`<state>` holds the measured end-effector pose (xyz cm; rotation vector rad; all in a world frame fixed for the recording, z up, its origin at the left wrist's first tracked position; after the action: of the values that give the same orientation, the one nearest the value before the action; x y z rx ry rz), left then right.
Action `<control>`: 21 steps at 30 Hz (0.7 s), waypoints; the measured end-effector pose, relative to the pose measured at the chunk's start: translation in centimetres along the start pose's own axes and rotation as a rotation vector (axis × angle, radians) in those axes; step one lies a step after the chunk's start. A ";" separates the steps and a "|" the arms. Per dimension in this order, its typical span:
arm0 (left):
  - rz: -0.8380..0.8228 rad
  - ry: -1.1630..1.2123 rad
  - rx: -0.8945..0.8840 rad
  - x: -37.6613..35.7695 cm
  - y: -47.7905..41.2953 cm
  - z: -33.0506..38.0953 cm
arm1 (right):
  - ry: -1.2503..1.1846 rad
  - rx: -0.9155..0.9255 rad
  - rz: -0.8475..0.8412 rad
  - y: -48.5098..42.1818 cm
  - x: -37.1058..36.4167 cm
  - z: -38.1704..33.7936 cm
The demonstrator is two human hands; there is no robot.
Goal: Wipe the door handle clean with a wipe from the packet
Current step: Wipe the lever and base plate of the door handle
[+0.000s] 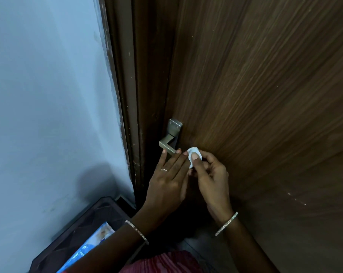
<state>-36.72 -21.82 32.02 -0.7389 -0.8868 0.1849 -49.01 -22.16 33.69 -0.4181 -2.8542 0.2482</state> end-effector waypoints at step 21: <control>-0.090 1.205 1.324 -0.8 -1.1 -7.4 | 0.936 0.531 -0.106 -1.2 -6.3 -5.0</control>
<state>-31.73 -26.75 29.23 0.4762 0.4345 0.1632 -42.12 -24.55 37.31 -0.1881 -1.7981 0.5840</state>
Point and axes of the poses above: each hand's wrist, its own y-axis away from the middle knuckle, its own x-axis out of the back of the hand, z = x × y, the point moved 6 cm from there along -y, towards the middle knuckle, and after that the axes turned 10 degrees about x, right-handed, at the moved point
